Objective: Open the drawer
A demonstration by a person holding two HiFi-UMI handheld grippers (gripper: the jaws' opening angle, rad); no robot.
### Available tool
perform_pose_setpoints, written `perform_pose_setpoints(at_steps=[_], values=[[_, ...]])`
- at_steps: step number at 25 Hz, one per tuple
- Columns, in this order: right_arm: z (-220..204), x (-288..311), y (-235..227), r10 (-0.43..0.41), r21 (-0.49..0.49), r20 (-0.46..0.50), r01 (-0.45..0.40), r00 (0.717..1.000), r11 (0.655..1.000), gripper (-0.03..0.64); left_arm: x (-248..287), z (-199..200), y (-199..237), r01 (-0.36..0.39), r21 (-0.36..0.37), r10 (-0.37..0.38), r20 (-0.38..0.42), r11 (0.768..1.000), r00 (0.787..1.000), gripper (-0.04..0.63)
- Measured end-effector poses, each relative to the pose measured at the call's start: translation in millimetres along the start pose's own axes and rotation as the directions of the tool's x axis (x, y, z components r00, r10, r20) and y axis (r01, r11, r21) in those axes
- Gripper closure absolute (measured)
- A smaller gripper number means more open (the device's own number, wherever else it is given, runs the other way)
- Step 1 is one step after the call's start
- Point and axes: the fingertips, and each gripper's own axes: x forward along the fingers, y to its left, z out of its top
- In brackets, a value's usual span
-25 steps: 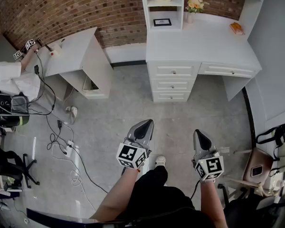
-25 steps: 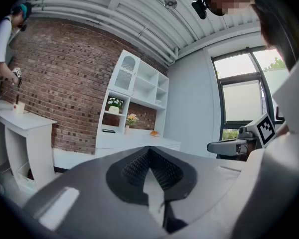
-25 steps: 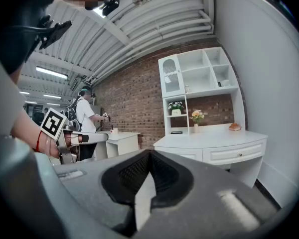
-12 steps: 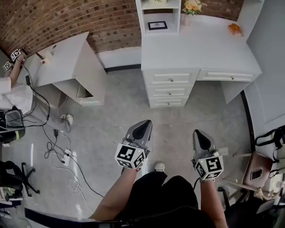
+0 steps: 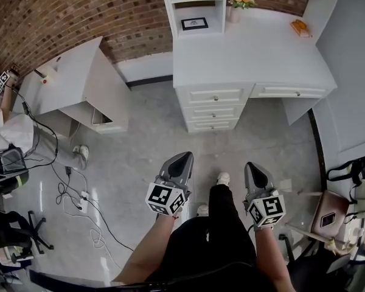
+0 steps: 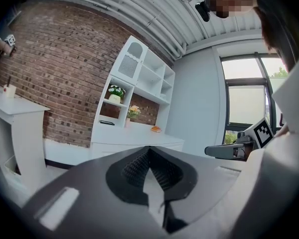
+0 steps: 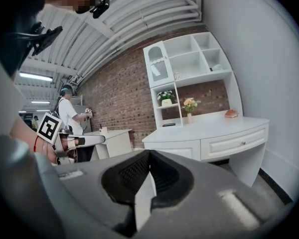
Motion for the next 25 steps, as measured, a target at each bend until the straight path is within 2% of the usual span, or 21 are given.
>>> perform_pose_setpoints(at_steps=[4,10,25], values=[[-3,29,-10,0.018,-0.009,-0.031,-0.018,0.999,1.0,0.617,19,0,19,-0.033,-0.003,0.033,-0.008,0.999,0.999,0.592],[-1,77,-17,0.099,-0.007,-0.07,-0.1,0.993,0.995,0.617,51,5,48,-0.066,-0.02,0.066,-0.009,0.998,0.998,0.594],[-32,179,-50,0.205,0.015,-0.191,-0.206,0.96,0.978,0.617,140,-25,89,-0.079,-0.065,0.074,-0.078,0.995,0.994,0.594]])
